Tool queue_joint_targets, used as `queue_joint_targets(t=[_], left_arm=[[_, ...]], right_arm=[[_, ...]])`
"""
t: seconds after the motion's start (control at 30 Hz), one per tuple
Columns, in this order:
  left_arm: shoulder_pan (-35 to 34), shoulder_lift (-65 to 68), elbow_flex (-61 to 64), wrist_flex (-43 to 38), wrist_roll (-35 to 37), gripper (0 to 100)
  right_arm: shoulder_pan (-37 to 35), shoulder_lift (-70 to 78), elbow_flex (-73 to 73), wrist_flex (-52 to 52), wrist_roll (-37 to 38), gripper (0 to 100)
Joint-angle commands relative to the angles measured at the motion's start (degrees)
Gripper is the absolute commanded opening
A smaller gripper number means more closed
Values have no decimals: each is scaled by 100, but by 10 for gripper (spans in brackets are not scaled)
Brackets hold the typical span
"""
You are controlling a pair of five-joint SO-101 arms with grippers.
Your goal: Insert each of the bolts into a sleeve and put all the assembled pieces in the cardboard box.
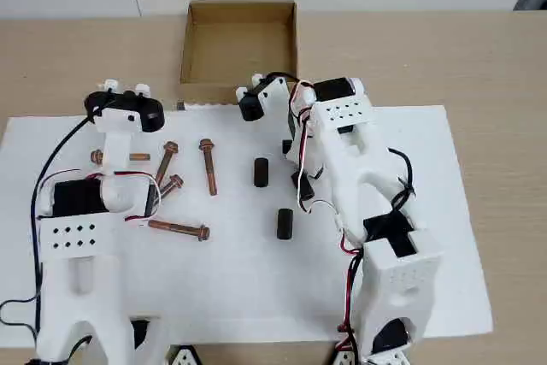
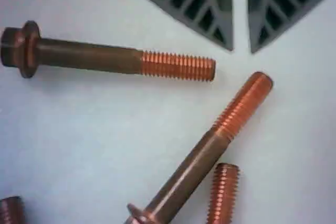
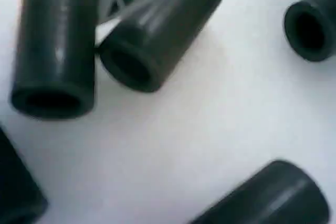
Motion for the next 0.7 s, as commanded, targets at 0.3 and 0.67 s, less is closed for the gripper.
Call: queue_joint_targets(t=[0.3,0.67], left_arm=[[-35,0,-13,-193,-123,11],[-35,0,-13,-193,-132,11]], right_arm=[[-75,593,-695,-13,35,139],[-154,1130,-747,13,26,54]])
